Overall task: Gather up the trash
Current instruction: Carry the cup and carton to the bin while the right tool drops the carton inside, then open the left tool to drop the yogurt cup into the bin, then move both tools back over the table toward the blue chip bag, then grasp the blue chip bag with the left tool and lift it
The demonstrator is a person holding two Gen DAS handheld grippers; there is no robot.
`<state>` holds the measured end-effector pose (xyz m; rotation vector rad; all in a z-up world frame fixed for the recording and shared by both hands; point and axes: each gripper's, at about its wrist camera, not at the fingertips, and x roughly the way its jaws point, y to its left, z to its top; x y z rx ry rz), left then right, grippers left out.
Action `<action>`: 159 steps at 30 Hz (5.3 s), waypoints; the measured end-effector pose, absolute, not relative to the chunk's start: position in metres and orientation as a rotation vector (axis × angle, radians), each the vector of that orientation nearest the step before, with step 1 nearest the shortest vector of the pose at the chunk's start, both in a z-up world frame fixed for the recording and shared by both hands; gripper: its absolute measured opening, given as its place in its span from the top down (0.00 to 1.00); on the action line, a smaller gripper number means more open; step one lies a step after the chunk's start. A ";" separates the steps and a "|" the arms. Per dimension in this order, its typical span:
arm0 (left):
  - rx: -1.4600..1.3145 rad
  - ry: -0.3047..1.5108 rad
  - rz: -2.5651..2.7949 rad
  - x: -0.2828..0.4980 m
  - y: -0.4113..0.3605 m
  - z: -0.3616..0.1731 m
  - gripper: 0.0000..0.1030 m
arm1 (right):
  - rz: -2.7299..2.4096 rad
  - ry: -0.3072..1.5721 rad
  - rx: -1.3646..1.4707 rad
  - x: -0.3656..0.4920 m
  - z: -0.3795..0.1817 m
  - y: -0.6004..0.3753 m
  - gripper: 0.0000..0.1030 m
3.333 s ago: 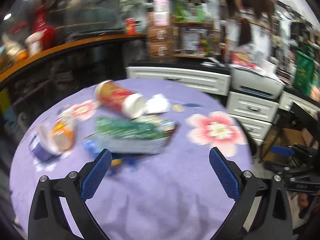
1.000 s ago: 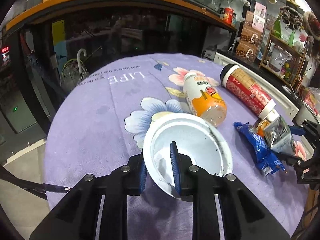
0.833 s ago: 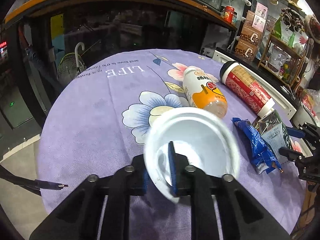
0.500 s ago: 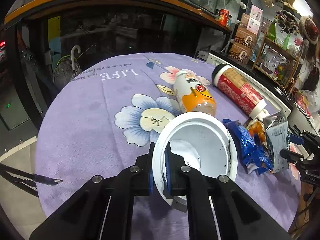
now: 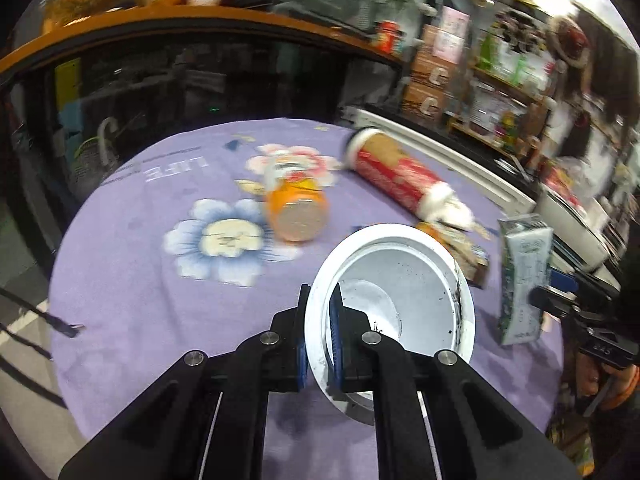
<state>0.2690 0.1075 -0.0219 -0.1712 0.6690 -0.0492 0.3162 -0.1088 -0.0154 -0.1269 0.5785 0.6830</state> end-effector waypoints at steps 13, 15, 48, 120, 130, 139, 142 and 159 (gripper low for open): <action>-0.093 0.672 -0.344 0.294 -0.028 -0.014 0.91 | 0.477 0.536 -0.011 0.281 -0.010 -0.220 0.53; -0.080 0.671 -0.376 0.299 -0.050 -0.013 0.91 | 0.423 0.539 0.009 0.279 -0.012 -0.247 0.53; 0.048 0.774 -0.565 0.370 -0.257 -0.053 0.91 | -0.090 0.872 0.118 0.426 -0.224 -0.407 0.46; 0.185 0.565 -0.432 0.307 -0.198 -0.009 0.06 | 0.129 0.588 0.222 0.238 -0.063 -0.345 0.31; 0.128 0.531 -0.260 0.283 -0.098 -0.005 0.05 | 0.271 0.571 0.135 0.244 -0.038 -0.271 0.24; 0.093 0.558 -0.116 0.275 -0.025 -0.013 0.05 | 0.348 0.563 0.071 0.249 -0.030 -0.214 0.18; 0.077 0.574 -0.087 0.273 -0.004 -0.019 0.05 | 0.360 0.560 0.059 0.250 -0.026 -0.201 0.18; -0.011 0.795 -0.060 0.348 0.031 -0.062 0.15 | 0.378 0.527 0.039 0.248 -0.020 -0.177 0.17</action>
